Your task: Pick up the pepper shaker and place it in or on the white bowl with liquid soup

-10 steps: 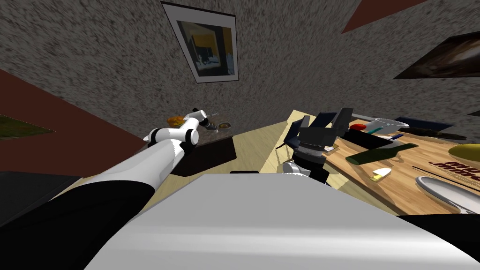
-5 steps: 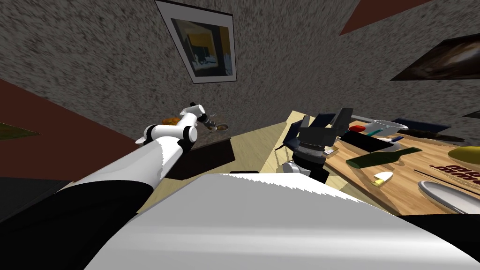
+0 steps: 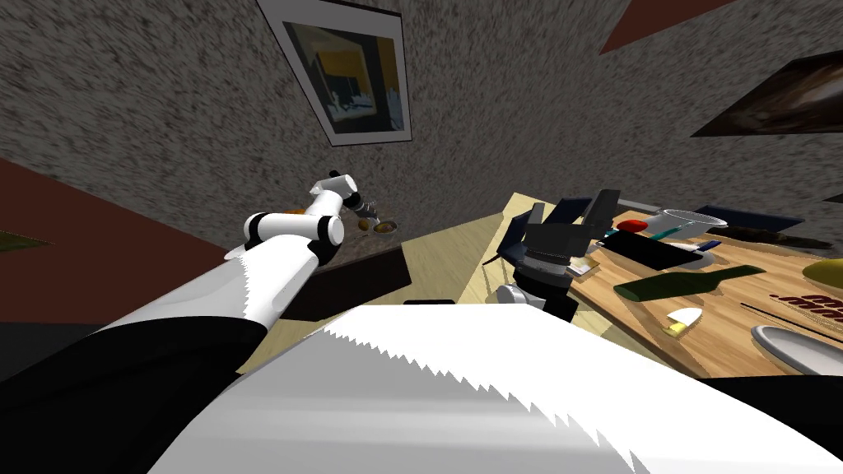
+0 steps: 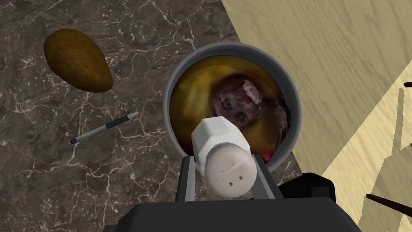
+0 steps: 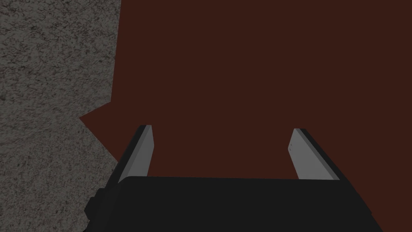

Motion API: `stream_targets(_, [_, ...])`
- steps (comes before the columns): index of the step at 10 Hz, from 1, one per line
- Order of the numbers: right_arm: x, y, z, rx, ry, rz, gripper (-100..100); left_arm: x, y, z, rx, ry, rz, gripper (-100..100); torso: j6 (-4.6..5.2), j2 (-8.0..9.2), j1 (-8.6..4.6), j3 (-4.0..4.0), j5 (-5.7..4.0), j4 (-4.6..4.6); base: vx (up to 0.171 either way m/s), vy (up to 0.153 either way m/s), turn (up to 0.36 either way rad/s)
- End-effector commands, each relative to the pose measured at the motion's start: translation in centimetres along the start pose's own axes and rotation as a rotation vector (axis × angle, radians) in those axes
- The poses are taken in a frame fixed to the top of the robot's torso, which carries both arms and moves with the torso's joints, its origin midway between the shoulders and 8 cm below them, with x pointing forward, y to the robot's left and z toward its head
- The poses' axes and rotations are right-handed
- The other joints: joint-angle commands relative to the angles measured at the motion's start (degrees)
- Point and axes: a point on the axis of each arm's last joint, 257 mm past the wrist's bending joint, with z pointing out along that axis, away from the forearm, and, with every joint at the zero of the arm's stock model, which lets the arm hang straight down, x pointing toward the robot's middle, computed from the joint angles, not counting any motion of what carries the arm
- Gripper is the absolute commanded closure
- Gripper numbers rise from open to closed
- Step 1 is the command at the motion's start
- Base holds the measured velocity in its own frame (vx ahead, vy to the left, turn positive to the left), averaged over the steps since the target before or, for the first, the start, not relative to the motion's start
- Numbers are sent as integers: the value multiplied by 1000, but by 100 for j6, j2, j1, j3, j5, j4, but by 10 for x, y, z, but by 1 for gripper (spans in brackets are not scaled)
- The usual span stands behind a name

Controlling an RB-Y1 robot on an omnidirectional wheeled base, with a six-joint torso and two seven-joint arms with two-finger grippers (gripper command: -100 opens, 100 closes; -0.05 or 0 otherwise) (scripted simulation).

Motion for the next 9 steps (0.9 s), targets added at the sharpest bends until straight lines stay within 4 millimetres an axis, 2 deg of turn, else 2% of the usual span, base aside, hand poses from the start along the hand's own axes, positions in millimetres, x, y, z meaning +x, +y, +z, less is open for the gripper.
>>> stream_targets(1, [0,0,0,0,0,0,0,8,-1,-11,6,5,6,100,0,0,0,0,0,0,81,-26,-14])
stream_targets(3, [0,0,0,0,0,0,0,17,-1,-22,13,18,16,100,5,-15,-13,-7,-5,0,99,-46,-13])
stream_targets(6, [0,0,0,0,0,0,0,15,0,-21,12,12,13,100,-3,17,8,7,5,-1,10,-7,0])
stream_targets(7, [0,0,0,0,0,0,0,15,-1,-21,12,12,14,-100,-4,23,13,12,6,2,0,0,0])
stream_targets(9, [0,0,0,0,0,0,0,15,-1,-21,12,12,14,-100,-5,26,14,14,7,4,0,0,0])
